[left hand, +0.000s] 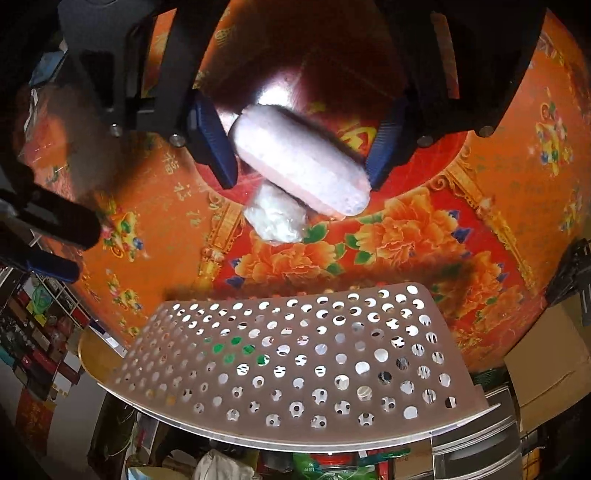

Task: Organize soft objects
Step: 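Grasp the rolled white towel with the left tool while the right tool grasps the white cloth bundle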

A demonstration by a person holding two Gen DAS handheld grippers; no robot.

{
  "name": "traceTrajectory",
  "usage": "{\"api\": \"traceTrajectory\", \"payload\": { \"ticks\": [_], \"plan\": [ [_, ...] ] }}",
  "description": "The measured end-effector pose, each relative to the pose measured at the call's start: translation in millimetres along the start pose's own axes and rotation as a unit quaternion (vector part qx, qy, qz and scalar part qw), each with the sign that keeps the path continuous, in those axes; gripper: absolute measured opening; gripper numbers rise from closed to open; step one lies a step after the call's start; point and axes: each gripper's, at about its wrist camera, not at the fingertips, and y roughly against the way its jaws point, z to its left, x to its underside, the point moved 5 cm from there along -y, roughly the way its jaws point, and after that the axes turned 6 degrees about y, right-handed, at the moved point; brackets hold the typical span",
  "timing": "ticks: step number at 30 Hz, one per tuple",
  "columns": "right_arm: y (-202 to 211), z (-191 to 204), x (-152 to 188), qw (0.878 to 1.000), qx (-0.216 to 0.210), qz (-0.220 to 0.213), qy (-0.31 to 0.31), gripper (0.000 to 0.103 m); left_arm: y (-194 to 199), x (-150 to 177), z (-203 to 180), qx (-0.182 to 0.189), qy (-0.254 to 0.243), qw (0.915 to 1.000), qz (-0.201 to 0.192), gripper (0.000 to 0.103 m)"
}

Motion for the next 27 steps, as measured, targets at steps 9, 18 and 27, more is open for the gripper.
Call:
{"api": "traceTrajectory", "payload": {
  "ticks": [9, 18, 27],
  "plan": [
    [-29, 46, -4, 0.999, -0.028, 0.016, 0.043, 0.094, 16, 14, 23, -0.002, 0.002, 1.0000, -0.007, 0.066],
    [-59, 78, -14, 0.996, -0.050, 0.034, 0.066, 0.068, 26, 26, 47, 0.000, 0.002, 0.9998, -0.018, 0.067],
    [-80, 97, -16, 0.993, -0.065, 0.052, 0.085, 0.045, 26, 29, 48, 0.006, 0.002, 0.9997, -0.022, 0.067]
  ]
}}
